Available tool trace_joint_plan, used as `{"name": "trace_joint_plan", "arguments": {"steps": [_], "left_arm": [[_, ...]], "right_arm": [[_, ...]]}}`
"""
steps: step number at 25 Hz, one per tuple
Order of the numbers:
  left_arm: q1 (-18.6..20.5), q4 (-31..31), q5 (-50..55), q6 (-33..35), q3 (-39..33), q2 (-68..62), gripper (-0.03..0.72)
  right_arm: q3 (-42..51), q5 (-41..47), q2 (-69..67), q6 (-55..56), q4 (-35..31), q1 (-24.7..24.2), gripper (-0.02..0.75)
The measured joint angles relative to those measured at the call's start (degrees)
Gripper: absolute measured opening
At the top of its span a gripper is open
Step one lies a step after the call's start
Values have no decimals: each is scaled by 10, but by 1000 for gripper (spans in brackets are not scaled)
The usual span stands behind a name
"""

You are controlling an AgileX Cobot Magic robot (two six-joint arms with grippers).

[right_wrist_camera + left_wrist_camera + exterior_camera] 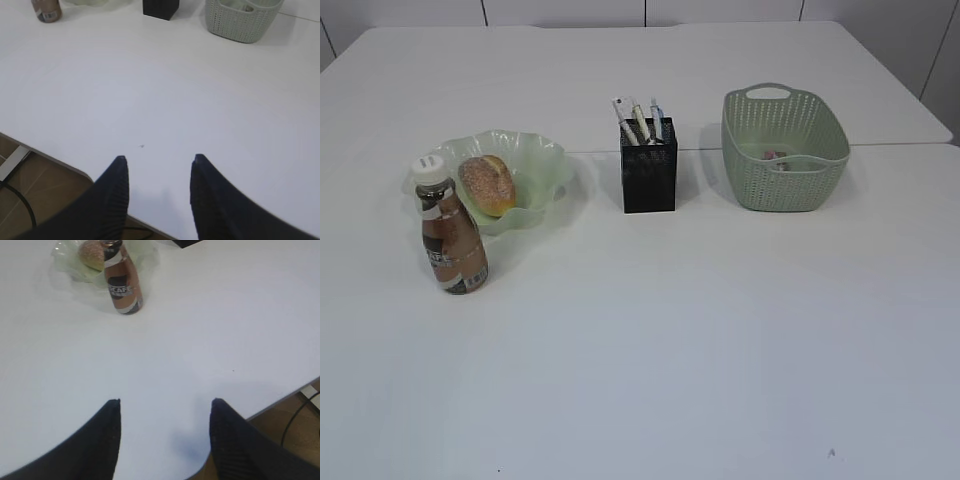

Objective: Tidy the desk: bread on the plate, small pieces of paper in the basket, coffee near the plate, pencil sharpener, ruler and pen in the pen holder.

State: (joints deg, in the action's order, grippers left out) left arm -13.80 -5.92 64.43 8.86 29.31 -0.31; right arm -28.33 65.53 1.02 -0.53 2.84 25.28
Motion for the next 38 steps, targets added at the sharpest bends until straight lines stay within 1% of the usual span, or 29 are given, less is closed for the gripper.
{"name": "trace_joint_plan", "arguments": {"steps": [1,2,3,4,5,6,8,10,11,12,14,19,26,38], "left_arm": [[16,0,0,0,0,0,400],[31,0,0,0,0,0,400],[49,0,0,0,0,0,400],[68,0,0,0,0,0,400],[85,0,0,0,0,0,400],[98,0,0,0,0,0,400],[127,0,0,0,0,0,400],[147,0,0,0,0,0,400],[154,0,0,0,0,0,400],[159,0,0,0,0,0,400],[164,0,0,0,0,0,400],[167,0,-1,0,0,0,399],[149,0,-1,0,0,0,384],[150,0,-1,0,0,0,382]], "right_arm": [[0,0,0,0,0,0,334],[0,0,0,0,0,-42,334],[0,0,0,0,0,-54,334],[0,0,0,0,0,-88,334],[0,0,0,0,0,-88,334],[0,0,0,0,0,-134,334],[0,0,0,0,0,-177,334],[0,0,0,0,0,-177,334],[0,0,0,0,0,-247,334],[0,0,0,0,0,-274,334],[0,0,0,0,0,-292,334],[0,0,0,0,0,-300,334],[0,0,0,0,0,-300,334],[0,0,0,0,0,-301,334]]}}
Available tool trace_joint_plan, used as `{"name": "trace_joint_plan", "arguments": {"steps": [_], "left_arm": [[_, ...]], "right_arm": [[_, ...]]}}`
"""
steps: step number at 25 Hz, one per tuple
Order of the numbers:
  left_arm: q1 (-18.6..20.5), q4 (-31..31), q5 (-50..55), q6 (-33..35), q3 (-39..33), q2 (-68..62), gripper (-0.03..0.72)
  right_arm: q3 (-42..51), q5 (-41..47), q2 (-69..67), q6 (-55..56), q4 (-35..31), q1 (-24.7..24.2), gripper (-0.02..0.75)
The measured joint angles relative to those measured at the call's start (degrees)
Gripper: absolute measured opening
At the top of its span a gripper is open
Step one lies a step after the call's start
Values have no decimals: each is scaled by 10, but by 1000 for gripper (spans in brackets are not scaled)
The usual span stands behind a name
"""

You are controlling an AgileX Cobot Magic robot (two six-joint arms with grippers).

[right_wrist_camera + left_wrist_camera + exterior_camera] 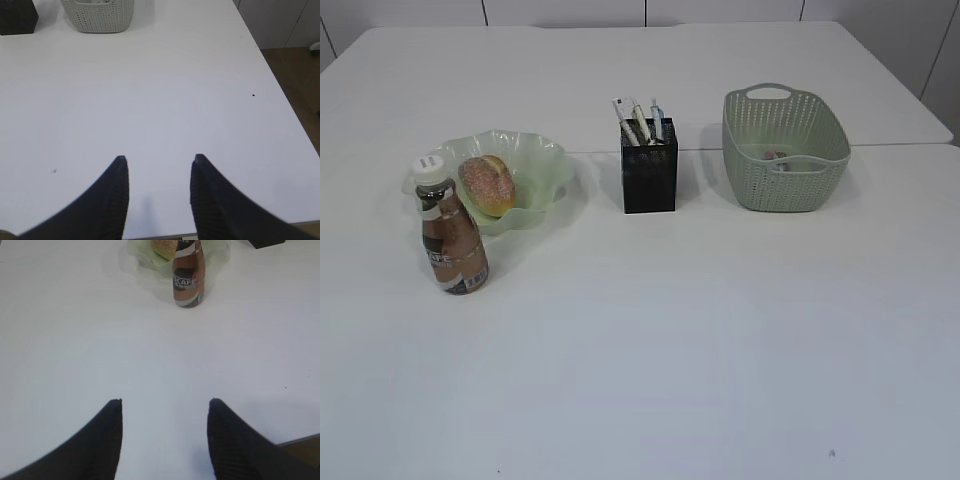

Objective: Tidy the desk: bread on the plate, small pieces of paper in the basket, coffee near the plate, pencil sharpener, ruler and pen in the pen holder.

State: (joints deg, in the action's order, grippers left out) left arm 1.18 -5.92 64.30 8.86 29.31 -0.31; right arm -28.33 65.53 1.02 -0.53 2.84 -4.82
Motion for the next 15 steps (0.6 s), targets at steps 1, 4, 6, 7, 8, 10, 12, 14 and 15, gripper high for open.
{"name": "trace_joint_plan", "arguments": {"steps": [1,4,6,7,8,10,12,14,15], "left_arm": [[0,0,0,0,0,0,382],[0,0,0,0,0,0,374],[0,0,0,0,0,0,365],[0,0,0,0,0,0,361],[0,0,0,0,0,0,358],[0,0,0,0,0,0,356],[0,0,0,0,0,0,353],[0,0,0,0,0,0,344],[0,0,0,0,0,0,340]], "right_arm": [[0,1,0,0,0,1,334],[0,1,0,0,0,12,334],[0,1,0,0,0,16,334],[0,1,0,0,0,16,334],[0,1,0,0,0,16,334],[0,1,0,0,0,16,334],[0,1,0,0,0,16,334],[0,1,0,0,0,16,334],[0,1,0,0,0,16,334]]}}
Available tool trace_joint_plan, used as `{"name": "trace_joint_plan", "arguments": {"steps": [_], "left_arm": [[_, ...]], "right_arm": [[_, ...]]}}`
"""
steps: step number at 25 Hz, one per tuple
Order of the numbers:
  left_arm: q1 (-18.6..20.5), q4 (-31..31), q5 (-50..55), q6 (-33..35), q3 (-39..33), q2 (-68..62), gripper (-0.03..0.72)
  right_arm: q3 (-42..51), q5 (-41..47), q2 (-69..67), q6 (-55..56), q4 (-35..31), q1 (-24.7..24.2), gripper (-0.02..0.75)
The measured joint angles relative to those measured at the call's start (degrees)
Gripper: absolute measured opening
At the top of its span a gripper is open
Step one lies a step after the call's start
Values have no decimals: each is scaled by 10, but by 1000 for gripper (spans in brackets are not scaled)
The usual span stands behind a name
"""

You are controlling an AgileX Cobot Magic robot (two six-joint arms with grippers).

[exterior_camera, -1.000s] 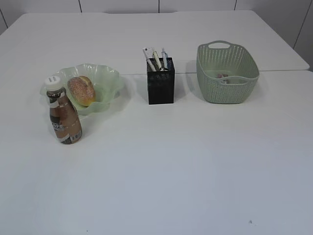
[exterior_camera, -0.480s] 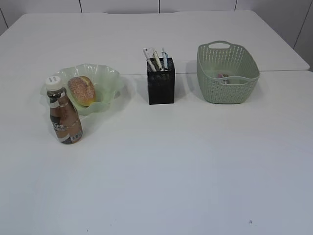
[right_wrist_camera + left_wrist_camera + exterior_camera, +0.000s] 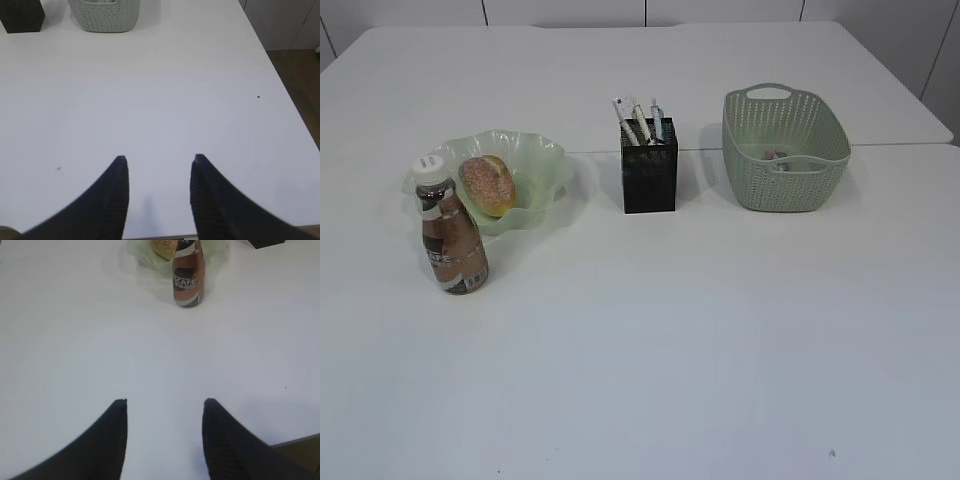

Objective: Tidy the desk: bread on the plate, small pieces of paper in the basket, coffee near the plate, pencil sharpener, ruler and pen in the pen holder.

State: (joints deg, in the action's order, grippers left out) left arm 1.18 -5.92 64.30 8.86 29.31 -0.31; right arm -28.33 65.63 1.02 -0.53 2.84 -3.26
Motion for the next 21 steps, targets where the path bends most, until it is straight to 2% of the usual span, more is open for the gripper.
{"name": "trace_joint_plan", "arguments": {"steps": [21], "left_arm": [[0,0,0,0,0,0,287]], "right_arm": [[0,0,0,0,0,1,334]]}}
